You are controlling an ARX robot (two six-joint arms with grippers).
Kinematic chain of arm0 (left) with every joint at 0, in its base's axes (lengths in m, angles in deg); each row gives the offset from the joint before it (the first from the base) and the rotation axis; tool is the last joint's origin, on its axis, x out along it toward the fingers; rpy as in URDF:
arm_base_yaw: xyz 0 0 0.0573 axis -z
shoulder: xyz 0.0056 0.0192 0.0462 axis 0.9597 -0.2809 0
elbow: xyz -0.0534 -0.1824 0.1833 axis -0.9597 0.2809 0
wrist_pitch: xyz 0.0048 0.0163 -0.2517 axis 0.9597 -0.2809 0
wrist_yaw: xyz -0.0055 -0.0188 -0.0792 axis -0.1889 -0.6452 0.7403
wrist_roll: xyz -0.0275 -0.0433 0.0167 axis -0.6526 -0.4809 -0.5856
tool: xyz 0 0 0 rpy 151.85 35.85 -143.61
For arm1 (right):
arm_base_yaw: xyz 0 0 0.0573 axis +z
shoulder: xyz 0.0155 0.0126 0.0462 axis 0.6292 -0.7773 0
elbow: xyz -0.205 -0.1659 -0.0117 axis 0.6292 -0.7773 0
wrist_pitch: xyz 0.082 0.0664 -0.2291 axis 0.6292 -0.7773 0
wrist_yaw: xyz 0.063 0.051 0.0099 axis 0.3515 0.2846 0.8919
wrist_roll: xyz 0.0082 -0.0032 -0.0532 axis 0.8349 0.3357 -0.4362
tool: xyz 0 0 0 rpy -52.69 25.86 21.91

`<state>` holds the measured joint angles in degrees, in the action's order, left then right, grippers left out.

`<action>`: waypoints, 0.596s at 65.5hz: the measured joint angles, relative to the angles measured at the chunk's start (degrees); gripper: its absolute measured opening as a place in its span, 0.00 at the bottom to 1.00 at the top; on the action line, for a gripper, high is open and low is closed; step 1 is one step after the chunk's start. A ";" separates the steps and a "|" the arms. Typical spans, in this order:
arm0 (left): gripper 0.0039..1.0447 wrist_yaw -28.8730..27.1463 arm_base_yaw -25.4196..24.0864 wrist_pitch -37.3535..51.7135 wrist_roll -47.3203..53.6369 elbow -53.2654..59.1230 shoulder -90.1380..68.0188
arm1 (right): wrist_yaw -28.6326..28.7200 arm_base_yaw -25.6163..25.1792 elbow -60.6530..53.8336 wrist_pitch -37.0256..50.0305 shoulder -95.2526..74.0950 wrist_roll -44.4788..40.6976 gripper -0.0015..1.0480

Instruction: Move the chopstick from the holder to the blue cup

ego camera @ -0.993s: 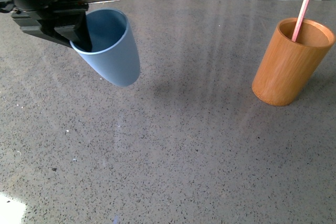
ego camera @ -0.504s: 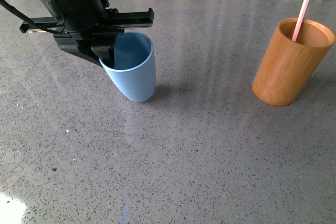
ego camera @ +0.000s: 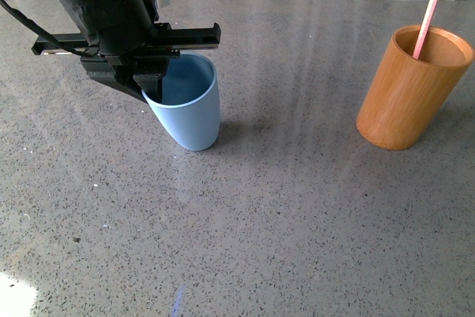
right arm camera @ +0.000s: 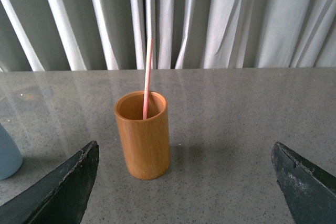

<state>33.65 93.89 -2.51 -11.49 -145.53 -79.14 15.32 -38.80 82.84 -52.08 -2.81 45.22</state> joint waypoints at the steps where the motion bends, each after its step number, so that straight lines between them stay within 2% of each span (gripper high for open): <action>1: 0.02 0.09 0.02 0.15 -0.09 0.00 0.00 | 0.00 0.00 0.00 0.00 0.00 0.00 0.91; 4: 0.03 0.33 0.07 0.52 -0.48 0.00 0.00 | 0.00 0.00 0.00 0.00 0.00 -0.02 0.91; 16: 0.44 1.64 0.26 0.55 -0.83 -0.02 0.00 | 0.00 0.00 0.00 0.00 0.00 0.00 0.91; 39: 0.92 1.88 -0.61 0.79 -0.35 0.74 3.63 | 0.00 0.00 -0.02 0.00 0.00 0.00 0.91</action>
<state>35.53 93.28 -1.73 -11.84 -144.78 -75.52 15.32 -38.80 82.82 -52.08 -2.81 45.22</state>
